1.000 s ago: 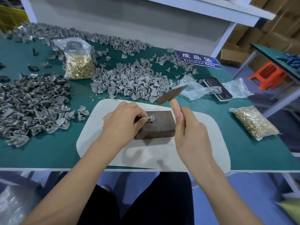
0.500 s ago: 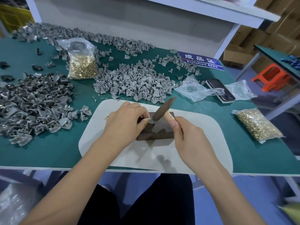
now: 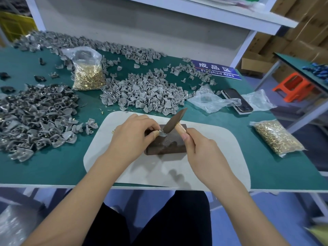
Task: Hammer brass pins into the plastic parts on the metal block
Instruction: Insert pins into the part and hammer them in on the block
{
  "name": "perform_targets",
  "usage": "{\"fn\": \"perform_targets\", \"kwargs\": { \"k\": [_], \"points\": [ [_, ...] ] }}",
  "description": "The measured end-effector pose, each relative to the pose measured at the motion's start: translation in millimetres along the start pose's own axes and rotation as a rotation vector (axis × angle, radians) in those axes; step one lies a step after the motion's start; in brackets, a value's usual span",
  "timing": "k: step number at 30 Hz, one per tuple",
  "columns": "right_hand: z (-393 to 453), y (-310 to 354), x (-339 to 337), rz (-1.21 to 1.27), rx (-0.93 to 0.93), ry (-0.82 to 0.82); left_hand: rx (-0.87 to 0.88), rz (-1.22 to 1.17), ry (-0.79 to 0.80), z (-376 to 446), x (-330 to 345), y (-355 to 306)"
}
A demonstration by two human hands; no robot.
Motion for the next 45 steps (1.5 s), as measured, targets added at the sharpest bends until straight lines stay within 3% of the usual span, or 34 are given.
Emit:
{"fn": "perform_targets", "kwargs": {
  "k": [3, 7, 11, 16, 20, 24, 29, 33, 38, 43, 45],
  "points": [
    [6, -3, -10, 0.014, -0.011, -0.011, -0.001, 0.053, -0.016, -2, 2, -2],
    [7, -3, -13, 0.190, -0.024, -0.230, -0.004, 0.069, -0.031, -2, 4, -3],
    [5, -5, 6, 0.174, 0.027, -0.056, -0.018, 0.079, -0.039, -3, 6, -1],
    [1, -8, 7, 0.304, 0.058, -0.198, -0.008, 0.066, -0.054, -4, 7, -1],
    [-3, -7, 12, 0.239, 0.063, -0.080, -0.035, 0.040, -0.077, -6, 9, -1],
    [-6, -7, 3, 0.266, 0.039, -0.250, -0.033, 0.064, -0.094, -7, 9, -2],
    [-5, 1, 6, 0.095, 0.009, -0.093, -0.022, 0.068, -0.096, -9, 8, -2],
    [-10, 7, -1, 0.092, -0.007, -0.259, 0.001, 0.062, -0.093, -9, 7, -2],
    [-6, -1, 7, -0.020, 0.092, -0.075, -0.028, 0.068, -0.080, -8, 8, -1],
    [-6, -1, -6, 0.118, 0.022, -0.253, -0.015, 0.075, -0.074, -8, 7, 0],
    [-9, 6, 0, 0.146, -0.007, -0.232, -0.006, 0.064, -0.081, -9, 7, -2]
  ]
}}
Point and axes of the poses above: each hand's wrist, its own z-axis towards the middle knuckle, its own x-axis out of the palm, y = z × x, the point moved 3 cm from there along z, towards the middle knuckle, and after that the axes turned 2 degrees about y, right-handed, at the moved point
